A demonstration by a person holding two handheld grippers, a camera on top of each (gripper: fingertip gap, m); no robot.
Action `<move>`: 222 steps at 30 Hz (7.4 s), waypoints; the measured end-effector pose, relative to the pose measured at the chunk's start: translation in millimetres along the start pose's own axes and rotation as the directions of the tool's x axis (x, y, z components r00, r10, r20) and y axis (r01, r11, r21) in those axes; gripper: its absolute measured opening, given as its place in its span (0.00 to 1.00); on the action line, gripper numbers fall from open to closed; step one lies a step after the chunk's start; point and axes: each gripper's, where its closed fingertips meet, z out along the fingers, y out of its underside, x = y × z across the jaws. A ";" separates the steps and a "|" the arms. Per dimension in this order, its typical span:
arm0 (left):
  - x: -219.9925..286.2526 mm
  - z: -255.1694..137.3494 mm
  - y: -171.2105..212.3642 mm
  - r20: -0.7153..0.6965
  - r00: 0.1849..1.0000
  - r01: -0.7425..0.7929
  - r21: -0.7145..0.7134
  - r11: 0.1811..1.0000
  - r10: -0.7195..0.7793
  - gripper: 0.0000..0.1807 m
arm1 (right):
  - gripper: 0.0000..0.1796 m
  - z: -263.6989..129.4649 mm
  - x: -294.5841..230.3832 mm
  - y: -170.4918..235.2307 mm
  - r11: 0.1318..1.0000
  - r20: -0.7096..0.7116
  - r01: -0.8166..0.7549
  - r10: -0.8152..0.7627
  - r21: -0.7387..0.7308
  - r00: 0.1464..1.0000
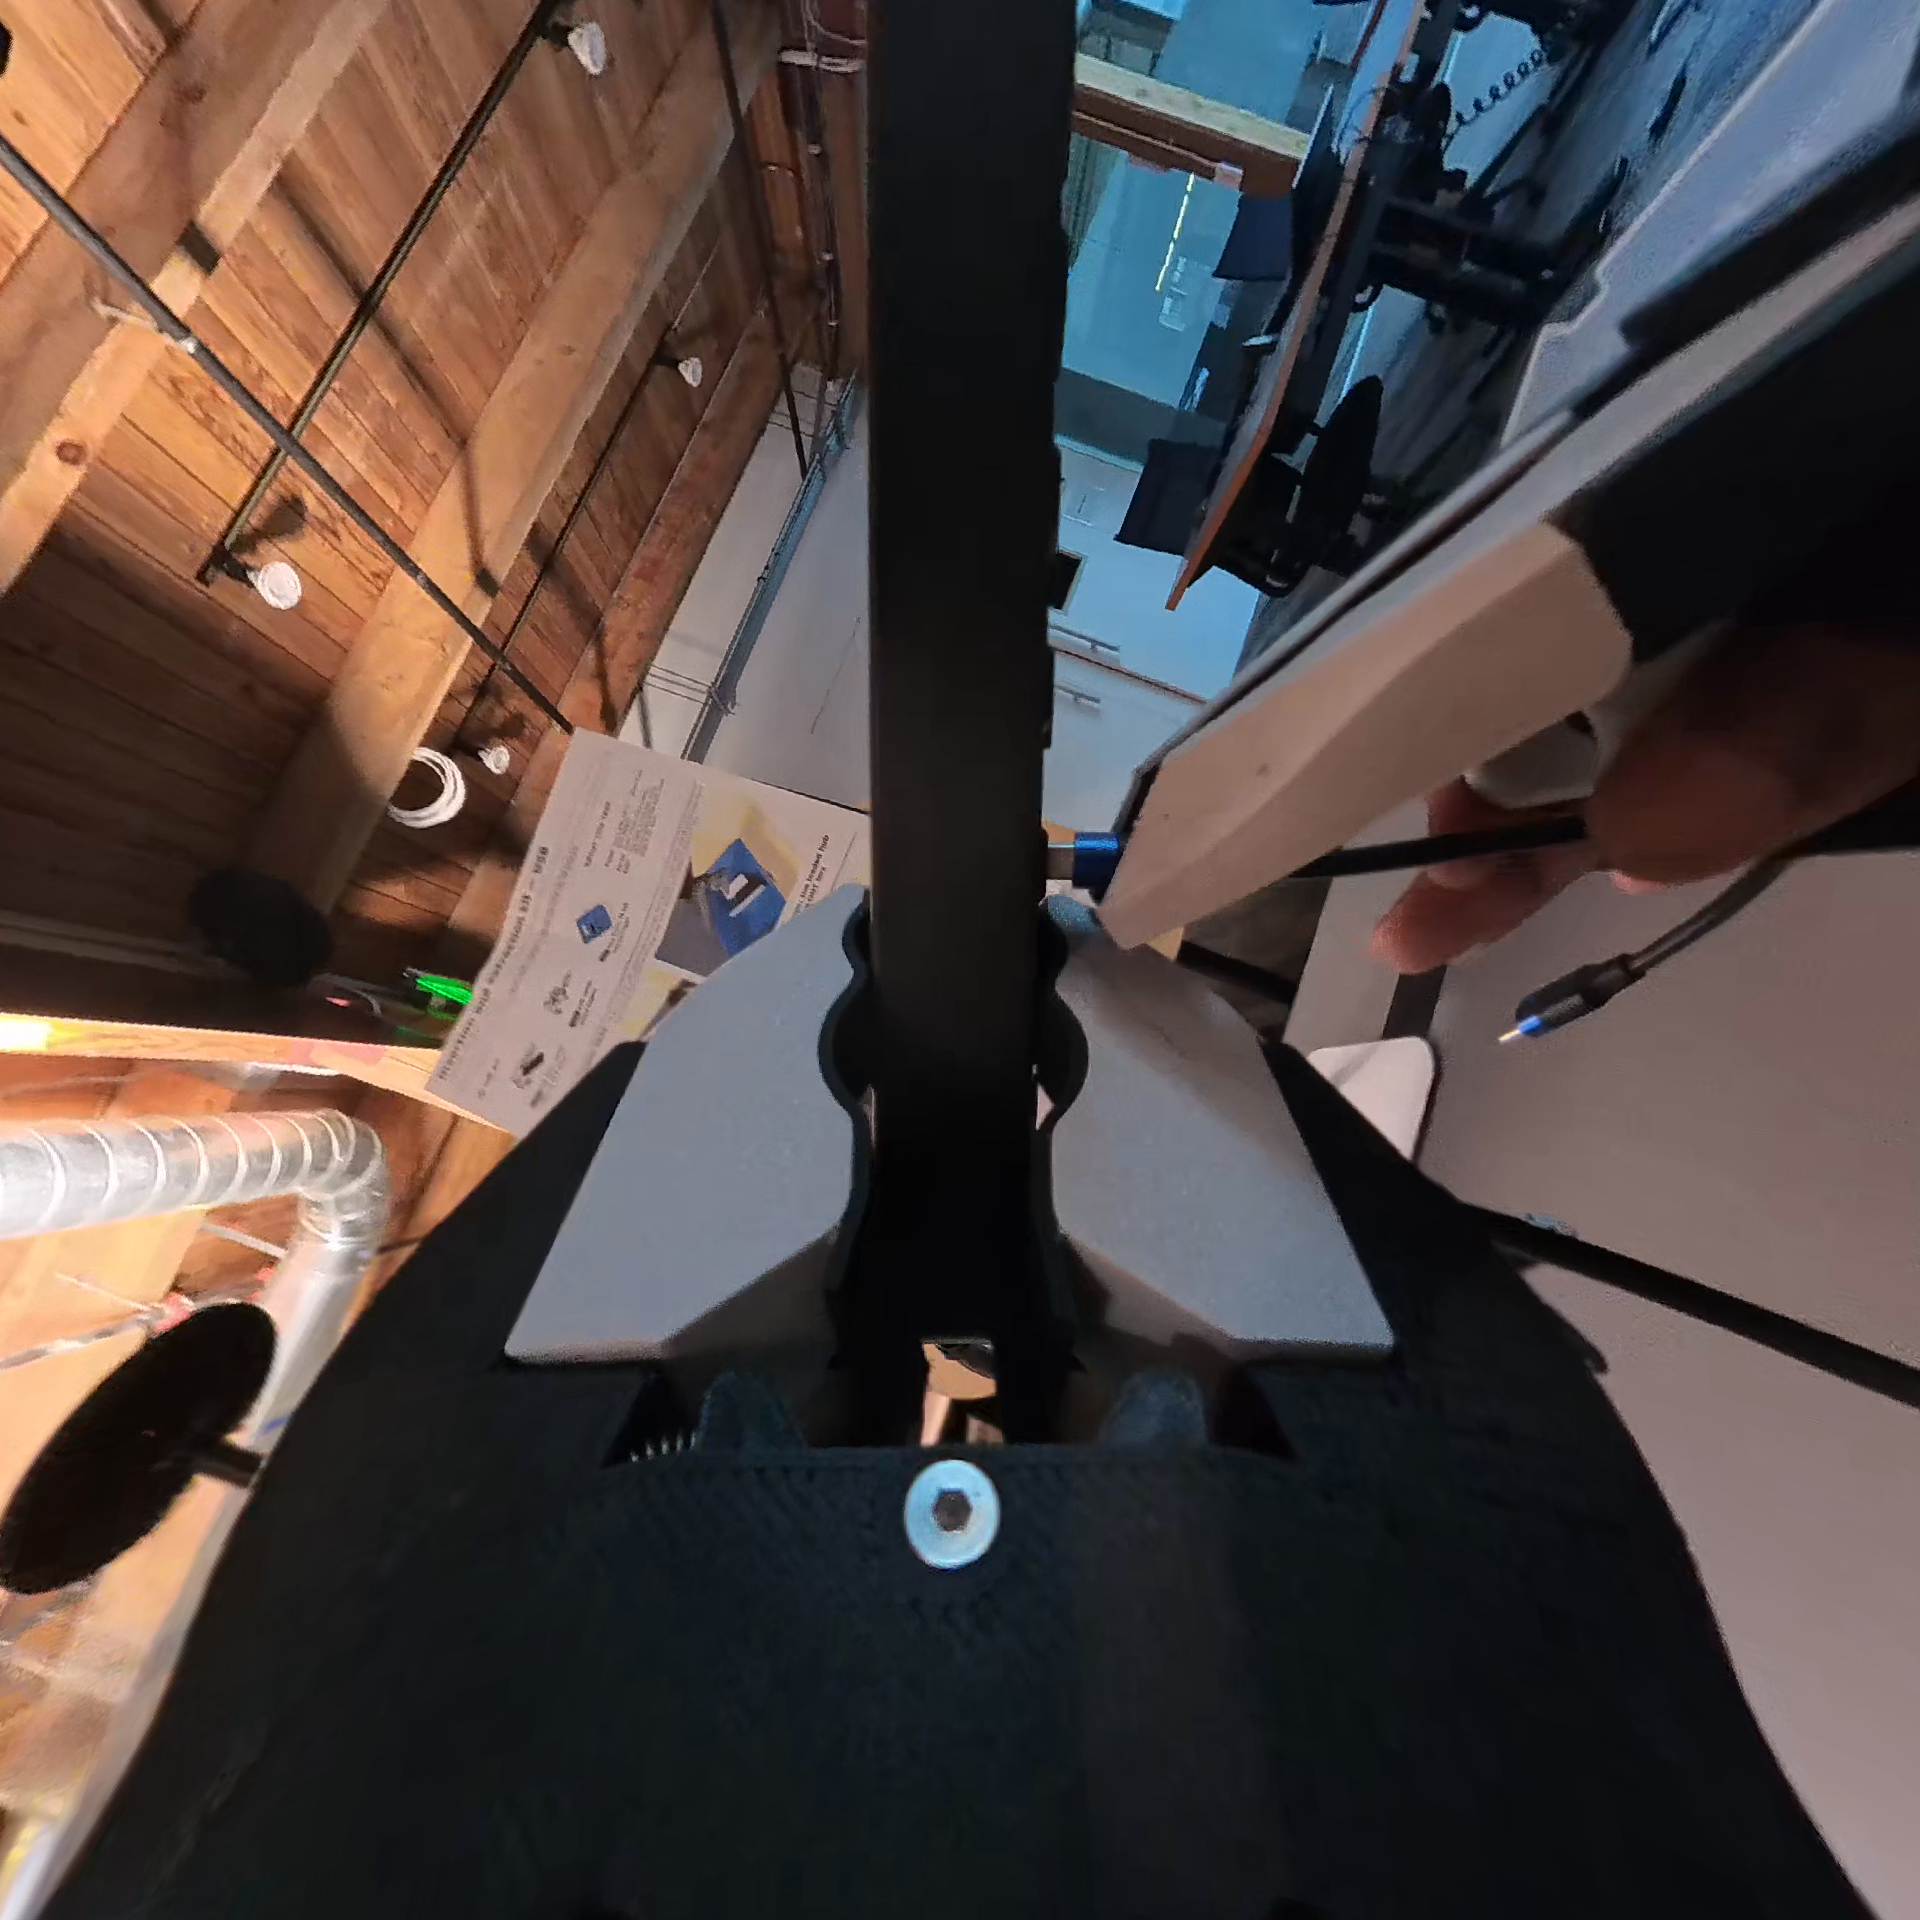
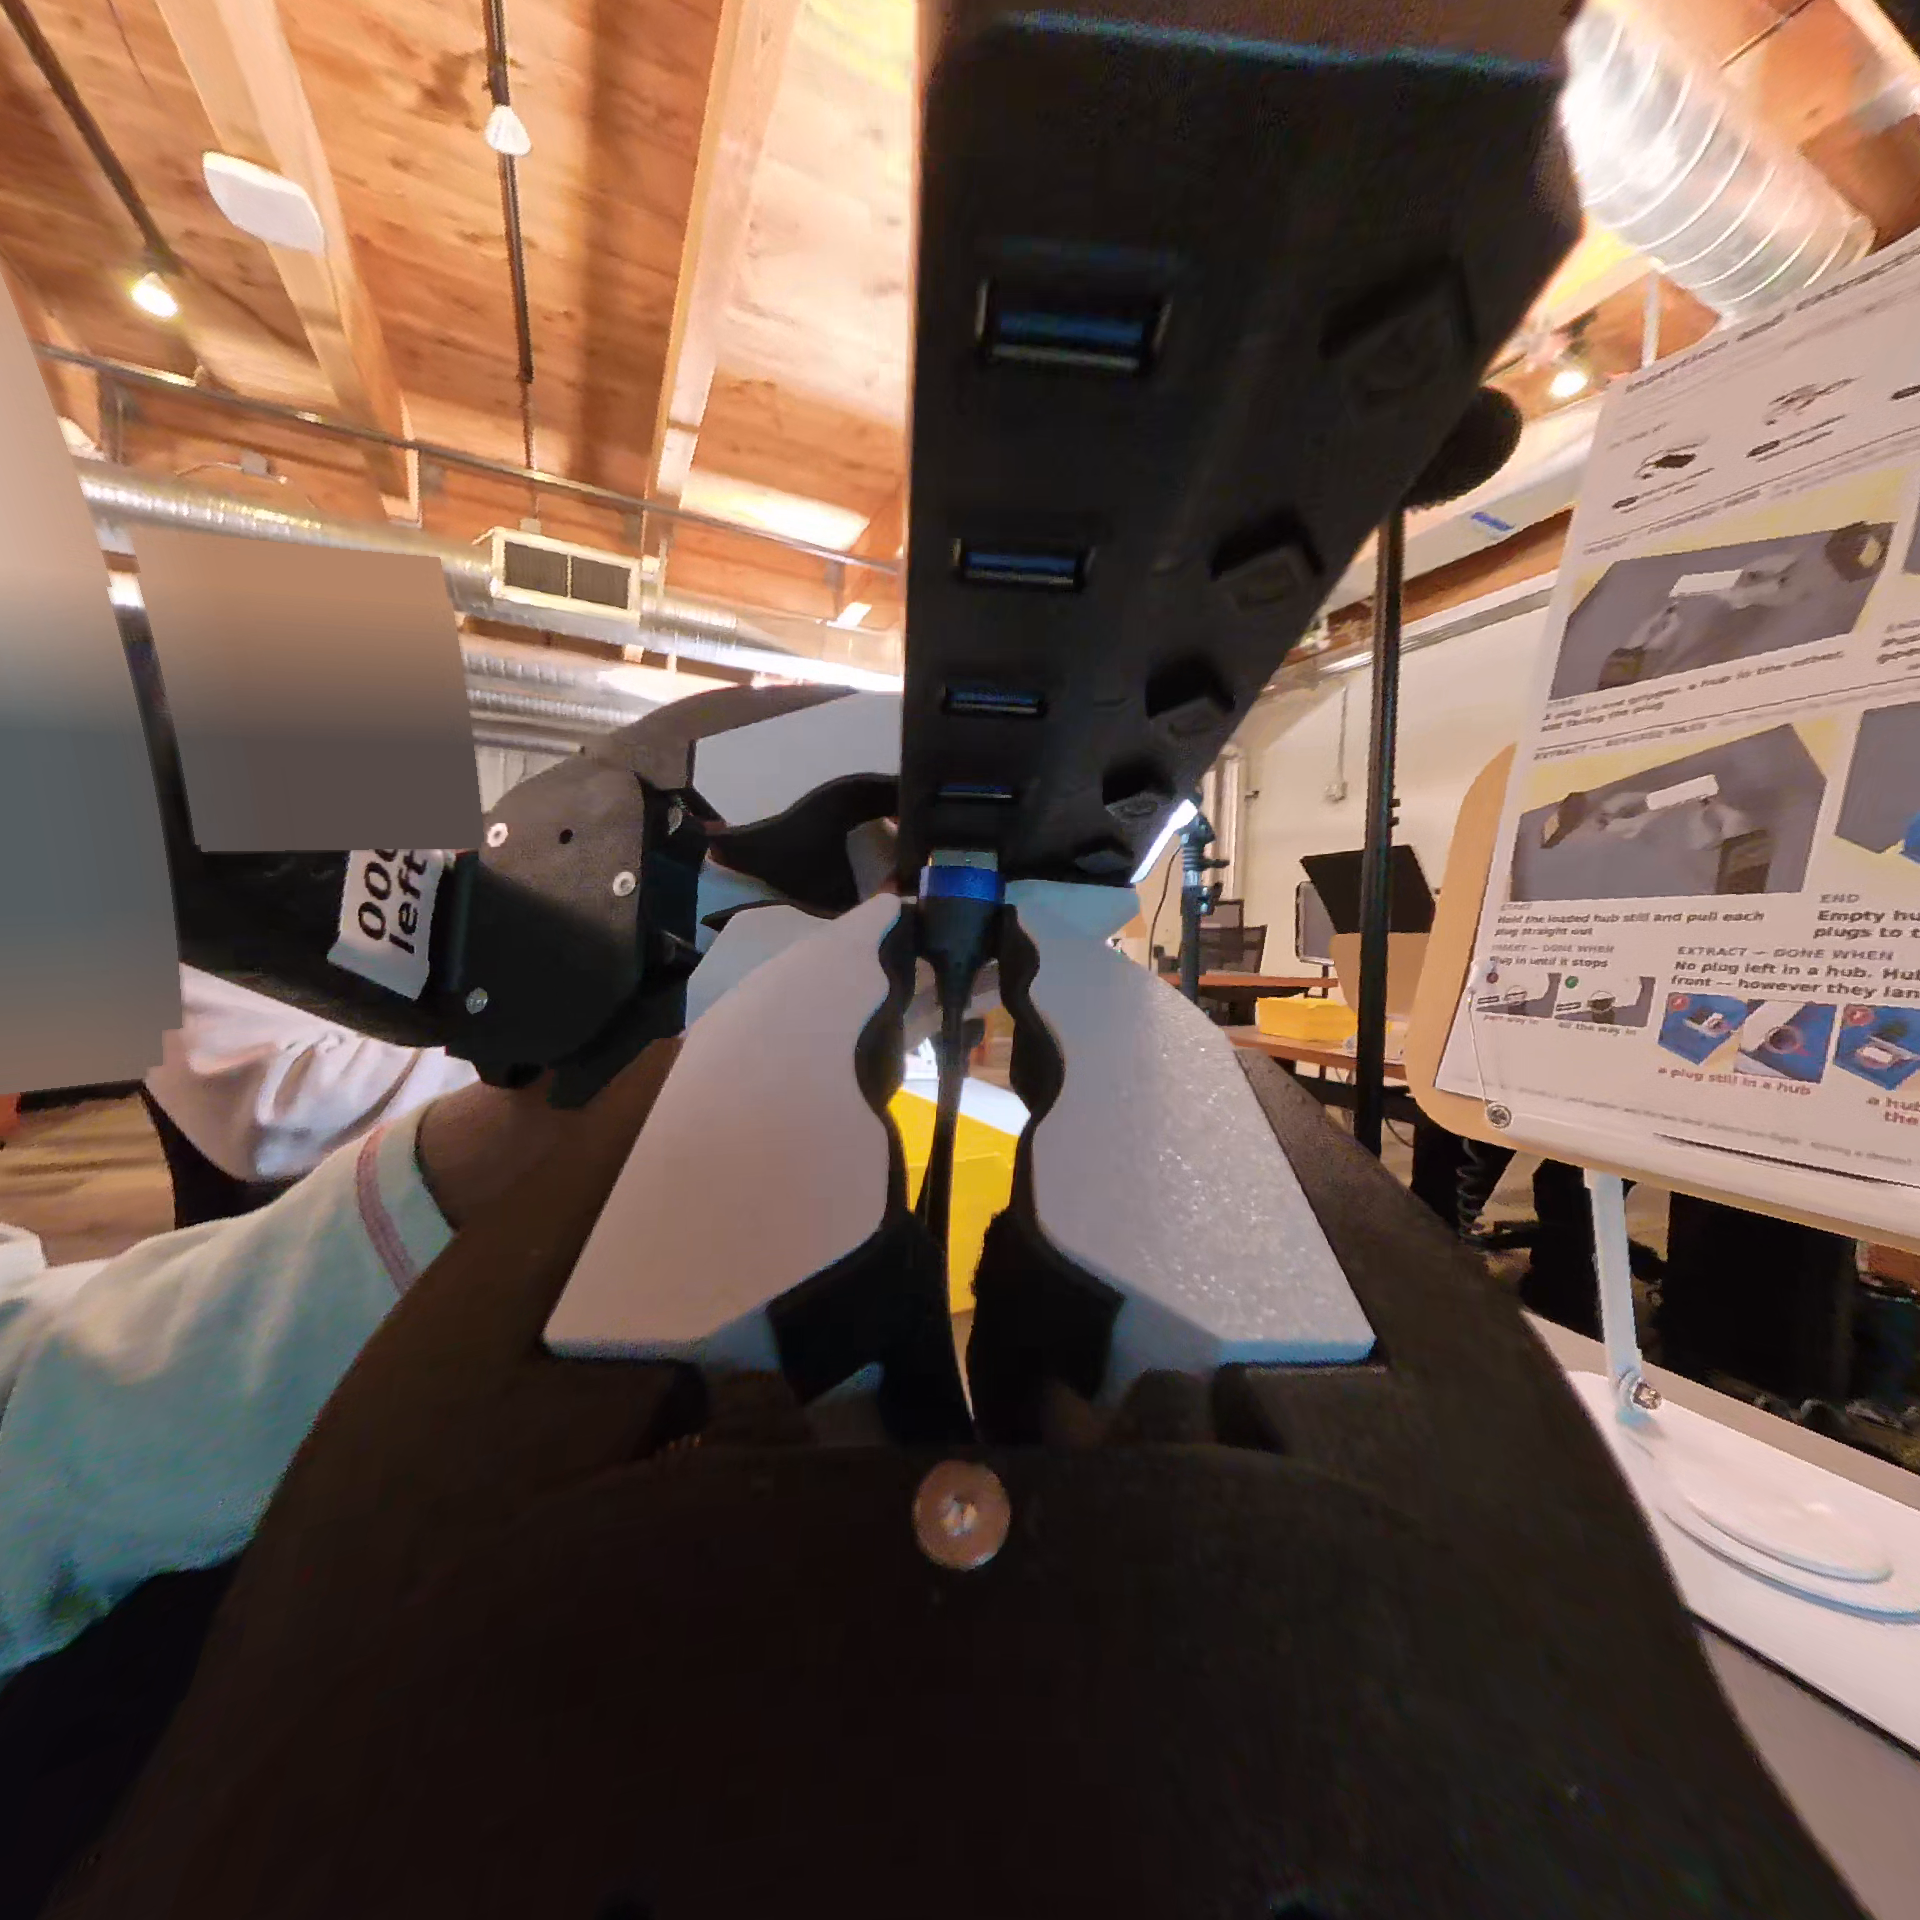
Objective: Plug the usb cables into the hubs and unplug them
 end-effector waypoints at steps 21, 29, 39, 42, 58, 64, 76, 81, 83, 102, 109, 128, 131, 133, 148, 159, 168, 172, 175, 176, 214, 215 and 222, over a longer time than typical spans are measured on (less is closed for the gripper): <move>-127.9 -62.1 70.8 0.224 0.925 0.332 -0.091 0.939 -0.306 0.15 | 0.09 -54.3 39.2 -77.4 0.894 -0.180 0.438 -0.447 -0.088 0.876; -122.9 -58.4 64.8 0.204 0.929 0.329 -0.080 0.941 -0.308 0.15 | 0.08 -164.7 138.0 -81.9 0.702 -0.460 0.383 -0.695 -0.601 0.552; -122.2 -58.3 56.2 0.190 0.927 0.342 -0.064 0.938 -0.324 0.15 | 0.22 -189.5 157.1 -34.7 0.695 -0.466 0.153 -0.613 -0.703 0.638; -120.8 -55.5 56.2 0.183 0.905 0.400 -0.059 0.915 -0.384 0.15 | 0.21 -176.4 146.3 -66.0 0.772 -0.519 0.280 -0.603 -0.570 0.606; -84.3 -20.0 46.3 0.030 0.740 0.670 0.043 0.741 -0.671 0.15 | 0.19 0.1 -19.9 3.1 0.922 0.062 0.357 -0.352 -0.153 0.934; -69.5 -3.3 37.3 0.009 0.681 0.727 0.117 0.677 -0.732 0.15 | 0.18 43.8 -20.3 17.2 0.927 0.013 0.252 -0.259 -0.278 0.966; -62.4 -1.0 41.7 -0.005 0.671 0.736 0.126 0.665 -0.742 0.15 | 0.05 62.2 -6.8 21.9 0.861 -0.021 0.328 -0.365 -0.388 0.931; -58.6 1.6 45.0 0.017 0.699 0.709 0.113 0.696 -0.715 0.15 | 0.05 61.2 -1.7 28.1 0.814 -0.058 0.352 -0.424 -0.462 0.904; -58.2 1.7 45.3 0.030 0.719 0.688 0.111 0.717 -0.694 0.15 | 0.04 61.0 -0.8 29.4 0.812 -0.063 0.343 -0.420 -0.472 0.906; -147.3 -63.8 106.8 0.336 0.646 0.667 0.188 0.721 -0.685 0.15 | 0.04 41.1 -3.3 22.6 0.856 -0.016 0.360 -0.393 -0.370 0.919; -152.3 -67.1 70.8 0.253 0.692 0.640 0.219 0.737 -0.676 0.15 | 0.04 24.5 10.1 -61.3 0.907 -0.123 0.401 -0.415 -0.126 0.901; -158.2 -84.4 27.8 0.047 0.626 0.728 0.322 0.605 -0.779 0.15 | 0.04 -181.5 149.6 -73.4 0.692 -0.341 0.429 -0.685 -0.581 0.644; -156.0 -83.3 21.1 0.013 0.621 0.737 0.329 0.590 -0.783 0.15 | 0.05 -189.9 143.2 -55.2 0.665 -0.270 0.377 -0.660 -0.644 0.701; -153.7 -82.6 18.0 -0.009 0.617 0.745 0.328 0.581 -0.787 0.15 | 0.05 -198.1 142.4 -39.0 0.652 -0.244 0.288 -0.599 -0.702 0.762; -148.4 -79.7 16.2 -0.031 0.621 0.752 0.307 0.584 -0.783 0.15 | 0.23 -221.2 111.5 -56.7 0.384 -0.143 0.191 -0.688 -0.903 0.711; -145.0 -79.7 13.5 -0.042 0.634 0.748 0.291 0.597 -0.773 0.15 | 0.22 -302.4 21.4 -42.1 0.260 -0.097 0.045 -0.509 -0.965 0.855; -137.9 -76.2 9.3 -0.064 0.643 0.748 0.266 0.608 -0.763 0.15 | 0.17 -377.2 37.0 22.3 0.103 -0.319 -0.305 -0.437 -0.947 0.841; -137.7 -75.5 12.9 -0.057 0.641 0.751 0.257 0.609 -0.766 0.15 | 0.02 -359.3 56.4 5.7 0.093 -0.166 -0.138 -0.599 -0.986 0.783; -138.4 -75.6 16.3 -0.052 0.630 0.758 0.255 0.600 -0.774 0.15 | 0.02 -315.3 56.7 -19.8 0.098 0.039 0.156 -0.718 -0.983 0.695; -138.9 -75.6 16.6 -0.052 0.628 0.760 0.256 0.598 -0.777 0.15 | 0.02 -301.9 55.7 -25.4 0.068 0.112 0.244 -0.748 -0.967 0.654; -86.7 -40.2 -29.8 -0.342 0.478 0.878 0.208 0.431 -0.809 0.15 | 0.04 -289.1 35.7 5.1 0.242 0.042 0.078 -0.148 -0.967 0.988; -84.9 -39.7 -31.1 -0.349 0.473 0.881 0.205 0.427 -0.809 0.15 | 0.03 -293.6 32.9 10.4 0.212 0.034 0.058 -0.113 -0.976 0.993; -79.2 -40.3 -47.4 -0.426 0.419 0.908 0.207 0.365 -0.802 0.15 | 0.01 -316.9 71.5 33.1 0.159 -0.106 -0.081 -0.155 -0.984 0.982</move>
